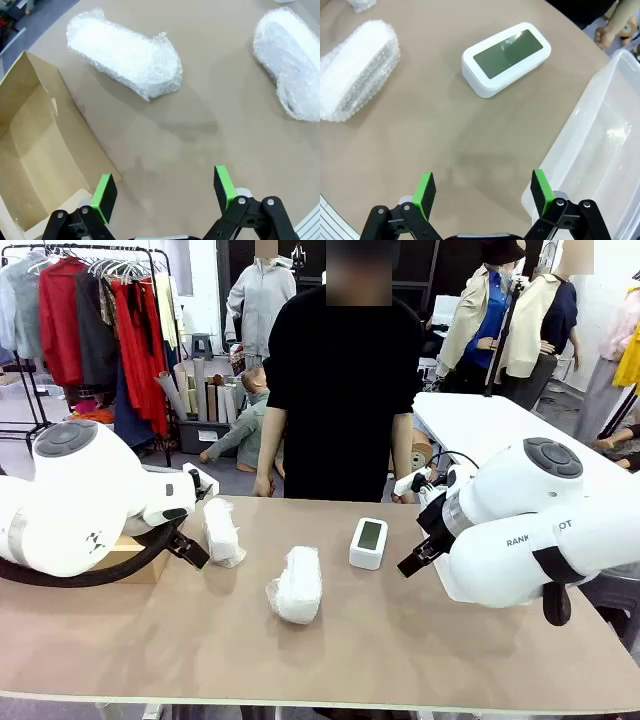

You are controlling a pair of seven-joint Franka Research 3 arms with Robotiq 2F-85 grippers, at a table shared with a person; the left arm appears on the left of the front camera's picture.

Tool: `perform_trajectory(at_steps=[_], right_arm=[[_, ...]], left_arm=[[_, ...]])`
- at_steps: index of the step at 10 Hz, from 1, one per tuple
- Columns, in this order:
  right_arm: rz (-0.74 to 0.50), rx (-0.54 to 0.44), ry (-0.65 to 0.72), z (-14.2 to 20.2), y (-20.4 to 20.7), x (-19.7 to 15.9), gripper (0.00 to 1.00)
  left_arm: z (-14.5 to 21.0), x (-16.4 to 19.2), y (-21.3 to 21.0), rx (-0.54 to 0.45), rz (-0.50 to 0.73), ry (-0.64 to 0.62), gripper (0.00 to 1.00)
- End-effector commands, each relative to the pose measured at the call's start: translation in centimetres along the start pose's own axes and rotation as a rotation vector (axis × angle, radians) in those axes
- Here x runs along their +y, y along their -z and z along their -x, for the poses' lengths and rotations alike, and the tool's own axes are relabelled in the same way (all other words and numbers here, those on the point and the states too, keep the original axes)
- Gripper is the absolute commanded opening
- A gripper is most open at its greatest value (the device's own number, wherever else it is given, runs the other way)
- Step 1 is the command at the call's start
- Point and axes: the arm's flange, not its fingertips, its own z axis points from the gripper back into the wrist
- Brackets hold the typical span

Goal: Separate and place wrapped and unwrapped clocks.
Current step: Pick up the Digital clock indicated by the person.

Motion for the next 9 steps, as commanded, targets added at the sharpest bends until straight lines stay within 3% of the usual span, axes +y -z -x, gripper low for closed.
perform_trajectory(at_steps=[1, 9], right_arm=[[0.0, 0.0, 0.0, 0.0, 0.0, 0.0, 1.0], [0.0, 0.0, 0.0, 0.0, 0.0, 0.0, 1.0]], left_arm=[[-0.01, 0.0, -0.01, 0.0, 0.0, 0.0, 1.0], [-0.01, 0.0, -0.01, 0.0, 0.0, 0.0, 1.0]])
